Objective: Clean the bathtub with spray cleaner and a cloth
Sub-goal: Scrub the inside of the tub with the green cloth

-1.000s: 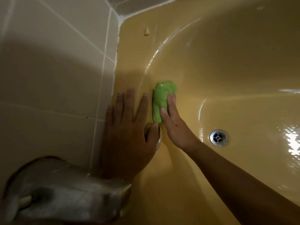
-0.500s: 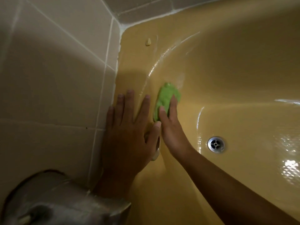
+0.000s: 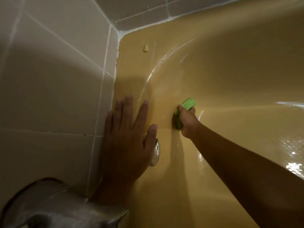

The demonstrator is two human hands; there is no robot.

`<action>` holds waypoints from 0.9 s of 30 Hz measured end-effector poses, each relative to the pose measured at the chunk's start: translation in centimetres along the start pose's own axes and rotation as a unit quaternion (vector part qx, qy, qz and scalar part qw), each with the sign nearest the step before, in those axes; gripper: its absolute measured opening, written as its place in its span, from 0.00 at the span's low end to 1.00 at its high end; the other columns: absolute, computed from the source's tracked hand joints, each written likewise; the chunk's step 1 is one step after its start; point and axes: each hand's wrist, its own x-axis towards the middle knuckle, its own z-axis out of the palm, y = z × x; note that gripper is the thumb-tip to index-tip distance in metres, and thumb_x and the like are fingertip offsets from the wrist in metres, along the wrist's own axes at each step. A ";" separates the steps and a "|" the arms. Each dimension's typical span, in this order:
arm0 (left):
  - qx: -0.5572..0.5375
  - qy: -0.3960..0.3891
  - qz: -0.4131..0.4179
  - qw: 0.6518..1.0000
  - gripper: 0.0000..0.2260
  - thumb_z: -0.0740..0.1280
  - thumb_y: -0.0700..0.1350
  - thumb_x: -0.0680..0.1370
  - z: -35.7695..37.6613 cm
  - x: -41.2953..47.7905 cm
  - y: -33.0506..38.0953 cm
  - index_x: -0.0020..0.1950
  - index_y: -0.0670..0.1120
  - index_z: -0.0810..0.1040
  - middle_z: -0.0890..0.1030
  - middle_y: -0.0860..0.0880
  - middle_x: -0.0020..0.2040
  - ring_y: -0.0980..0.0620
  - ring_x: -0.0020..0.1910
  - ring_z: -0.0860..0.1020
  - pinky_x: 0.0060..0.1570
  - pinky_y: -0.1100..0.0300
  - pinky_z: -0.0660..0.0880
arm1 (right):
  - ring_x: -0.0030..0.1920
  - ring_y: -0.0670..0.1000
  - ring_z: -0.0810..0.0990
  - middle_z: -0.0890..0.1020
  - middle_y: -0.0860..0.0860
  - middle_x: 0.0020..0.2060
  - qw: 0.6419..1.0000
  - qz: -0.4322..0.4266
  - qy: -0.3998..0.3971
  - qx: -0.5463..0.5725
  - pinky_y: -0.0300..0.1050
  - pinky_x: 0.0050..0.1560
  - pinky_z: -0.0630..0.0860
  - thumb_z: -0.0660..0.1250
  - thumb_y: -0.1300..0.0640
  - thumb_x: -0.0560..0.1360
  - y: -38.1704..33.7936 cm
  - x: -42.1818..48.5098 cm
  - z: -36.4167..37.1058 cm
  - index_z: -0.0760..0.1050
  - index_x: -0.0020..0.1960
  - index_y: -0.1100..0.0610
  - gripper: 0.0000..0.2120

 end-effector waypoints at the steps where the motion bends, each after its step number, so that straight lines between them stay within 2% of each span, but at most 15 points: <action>1: -0.001 0.000 0.000 1.000 0.28 0.54 0.60 0.85 0.0 0.0 0.0 0.84 0.50 0.60 0.57 0.40 0.84 0.40 0.83 0.55 0.78 0.38 0.57 | 0.68 0.57 0.75 0.73 0.52 0.71 1.000 -0.006 0.000 0.020 0.60 0.70 0.74 0.67 0.44 0.79 -0.6 -0.7 0.4 0.52 0.82 0.42 0.37; 4: 0.003 -0.003 0.001 1.000 0.28 0.54 0.60 0.85 -0.1 0.0 0.0 0.84 0.50 0.60 0.57 0.40 0.84 0.39 0.83 0.55 0.78 0.39 0.57 | 0.57 0.55 0.79 0.78 0.53 0.63 0.997 -0.052 -0.012 0.058 0.55 0.57 0.80 0.69 0.52 0.79 -2.4 -4.6 1.5 0.57 0.79 0.43 0.33; 6: 0.008 -0.002 0.008 1.000 0.28 0.54 0.60 0.86 -0.2 -0.1 0.0 0.84 0.50 0.60 0.57 0.40 0.83 0.39 0.83 0.55 0.78 0.38 0.57 | 0.57 0.55 0.81 0.80 0.52 0.61 0.993 -0.088 -0.046 0.070 0.57 0.60 0.81 0.68 0.55 0.80 -3.6 -7.9 1.7 0.59 0.78 0.42 0.31; 8: 0.013 0.004 0.018 1.000 0.28 0.54 0.59 0.86 -0.1 -0.1 -0.2 0.83 0.50 0.60 0.58 0.39 0.83 0.39 0.83 0.55 0.78 0.38 0.57 | 0.58 0.55 0.83 0.82 0.53 0.61 0.985 -0.110 -0.102 0.080 0.57 0.61 0.81 0.66 0.57 0.80 -4.6 -11.0 0.8 0.66 0.76 0.43 0.26; 10: 0.013 0.018 0.027 0.999 0.27 0.55 0.58 0.86 0.2 0.1 -0.4 0.83 0.49 0.61 0.58 0.38 0.83 0.37 0.82 0.57 0.78 0.38 0.58 | 0.59 0.55 0.83 0.83 0.55 0.62 0.973 -0.101 -0.183 0.095 0.56 0.60 0.80 0.64 0.57 0.81 -5.6 -13.5 -1.0 0.73 0.72 0.46 0.20; 12: 0.008 0.042 0.032 0.999 0.26 0.56 0.56 0.86 0.5 0.2 -0.7 0.83 0.48 0.63 0.59 0.37 0.82 0.35 0.81 0.59 0.77 0.37 0.59 | 0.60 0.57 0.81 0.82 0.56 0.64 0.960 -0.074 -0.244 0.112 0.56 0.62 0.78 0.62 0.56 0.81 -6.3 -15.6 -3.3 0.75 0.71 0.51 0.19; 15: -0.005 0.091 0.054 0.994 0.23 0.58 0.51 0.87 0.6 0.5 -0.5 0.80 0.44 0.68 0.62 0.32 0.79 0.31 0.78 0.62 0.73 0.34 0.64 | 0.59 0.56 0.80 0.82 0.56 0.60 0.957 -0.063 -0.262 0.105 0.55 0.61 0.76 0.62 0.57 0.81 -7.5 -18.8 -7.4 0.75 0.71 0.54 0.18; 18: -0.014 0.102 0.060 0.993 0.22 0.60 0.51 0.86 0.5 0.3 -0.4 0.78 0.43 0.71 0.66 0.31 0.77 0.29 0.76 0.66 0.71 0.33 0.66 | 0.62 0.61 0.82 0.83 0.59 0.62 0.960 -0.046 -0.260 0.099 0.55 0.61 0.78 0.65 0.55 0.78 -9.0 -23.3 -12.2 0.76 0.69 0.59 0.20; 20: -0.019 0.083 -0.012 0.996 0.21 0.57 0.52 0.87 -0.3 -0.1 1.1 0.73 0.43 0.77 0.72 0.33 0.73 0.31 0.72 0.70 0.67 0.34 0.69 | 0.57 0.62 0.82 0.84 0.58 0.56 0.961 -0.047 -0.259 0.078 0.51 0.54 0.77 0.68 0.53 0.74 -10.1 -26.7 -15.8 0.81 0.61 0.60 0.18; 22: -0.088 0.048 -0.147 0.984 0.24 0.50 0.55 0.86 -2.5 -1.0 5.3 0.66 0.45 0.81 0.79 0.40 0.65 0.37 0.66 0.75 0.66 0.36 0.67 | 0.55 0.62 0.78 0.83 0.59 0.53 0.964 -0.051 -0.252 0.061 0.52 0.53 0.71 0.67 0.51 0.74 -11.2 -29.8 -19.1 0.81 0.60 0.60 0.18; 23: -0.178 0.047 -0.201 0.962 0.23 0.51 0.56 0.85 -4.1 -1.5 8.2 0.63 0.47 0.82 0.82 0.43 0.61 0.40 0.63 0.77 0.68 0.39 0.66 | 0.55 0.62 0.80 0.83 0.60 0.55 0.966 -0.058 -0.244 0.064 0.54 0.54 0.74 0.66 0.52 0.76 -11.7 -31.1 -20.6 0.79 0.64 0.61 0.20; 24: -0.296 0.047 -0.231 0.926 0.21 0.54 0.57 0.85 -6.1 -2.2 11.5 0.62 0.49 0.82 0.83 0.47 0.59 0.43 0.62 0.78 0.69 0.46 0.67 | 0.56 0.62 0.83 0.83 0.60 0.59 0.967 -0.069 -0.236 0.068 0.55 0.53 0.78 0.63 0.52 0.78 -12.2 -32.6 -21.9 0.76 0.68 0.63 0.22; 25: -0.424 0.032 -0.244 0.871 0.18 0.57 0.59 0.85 -8.6 -3.0 14.8 0.63 0.52 0.82 0.82 0.52 0.60 0.50 0.63 0.79 0.66 0.56 0.70 | 0.58 0.61 0.84 0.83 0.60 0.62 0.967 -0.080 -0.233 0.063 0.55 0.53 0.80 0.61 0.52 0.80 -12.6 -34.0 -22.9 0.74 0.70 0.64 0.23; 26: -0.541 0.001 -0.252 0.803 0.17 0.59 0.61 0.84 -11.2 -3.7 18.0 0.65 0.56 0.80 0.81 0.58 0.62 0.59 0.64 0.78 0.61 0.68 0.71 | 0.59 0.60 0.84 0.82 0.60 0.63 0.967 -0.091 -0.233 0.056 0.54 0.54 0.80 0.60 0.52 0.81 -13.0 -35.5 -23.8 0.73 0.71 0.64 0.23; 27: -0.634 -0.042 -0.256 0.728 0.19 0.60 0.65 0.81 -13.9 -4.3 20.7 0.67 0.60 0.78 0.79 0.63 0.63 0.66 0.63 0.77 0.55 0.74 0.71 | 0.58 0.59 0.84 0.82 0.61 0.62 0.965 -0.102 -0.235 0.048 0.53 0.53 0.81 0.58 0.52 0.82 -13.4 -36.7 -24.5 0.74 0.70 0.65 0.23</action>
